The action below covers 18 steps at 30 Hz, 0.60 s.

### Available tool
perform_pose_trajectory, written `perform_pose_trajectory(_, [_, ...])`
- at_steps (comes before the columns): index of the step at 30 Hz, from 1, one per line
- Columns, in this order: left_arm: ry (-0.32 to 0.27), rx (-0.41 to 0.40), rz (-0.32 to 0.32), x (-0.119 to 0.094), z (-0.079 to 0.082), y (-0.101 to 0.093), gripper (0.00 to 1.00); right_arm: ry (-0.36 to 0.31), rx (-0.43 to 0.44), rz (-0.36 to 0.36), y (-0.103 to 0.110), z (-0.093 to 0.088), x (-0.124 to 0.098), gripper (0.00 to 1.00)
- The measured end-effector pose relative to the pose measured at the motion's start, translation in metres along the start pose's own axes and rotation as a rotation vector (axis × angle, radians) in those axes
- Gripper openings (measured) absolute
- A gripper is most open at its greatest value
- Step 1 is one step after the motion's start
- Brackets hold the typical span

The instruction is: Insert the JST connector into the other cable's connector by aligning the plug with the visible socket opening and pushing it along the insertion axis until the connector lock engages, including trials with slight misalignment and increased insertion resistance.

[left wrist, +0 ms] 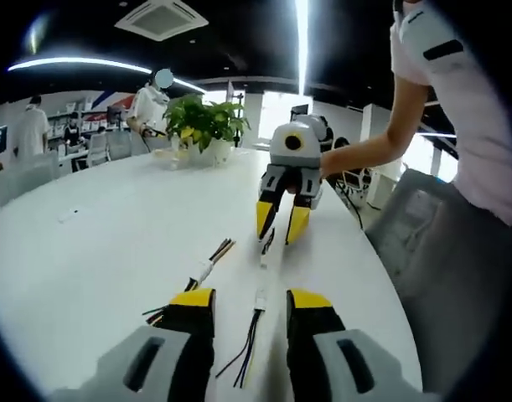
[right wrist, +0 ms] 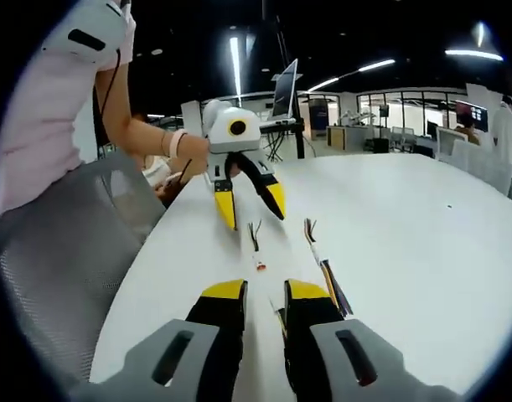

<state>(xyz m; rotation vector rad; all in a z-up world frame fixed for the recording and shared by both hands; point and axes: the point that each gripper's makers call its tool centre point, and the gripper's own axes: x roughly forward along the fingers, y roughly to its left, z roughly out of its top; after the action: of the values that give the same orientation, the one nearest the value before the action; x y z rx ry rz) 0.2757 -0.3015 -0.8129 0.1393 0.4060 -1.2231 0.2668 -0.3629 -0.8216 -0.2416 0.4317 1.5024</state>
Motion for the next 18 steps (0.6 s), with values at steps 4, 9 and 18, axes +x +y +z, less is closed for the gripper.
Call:
perform_pose_trajectory(4, [0.000, -0.015, 0.012, 0.007, -0.005, 0.000, 0.26, 0.032, -0.025, 0.003, -0.001, -0.009, 0.001, 0.16])
perform_pose_trajectory(9, [0.026, -0.017, -0.009, 0.013, -0.013, -0.003, 0.24, 0.039, -0.030, -0.004, -0.005, -0.017, 0.001, 0.14])
perform_pose_trajectory(18, [0.031, 0.019, -0.047, 0.020, -0.019, -0.007, 0.15, 0.052, -0.078, -0.030, -0.010, -0.023, 0.002, 0.11])
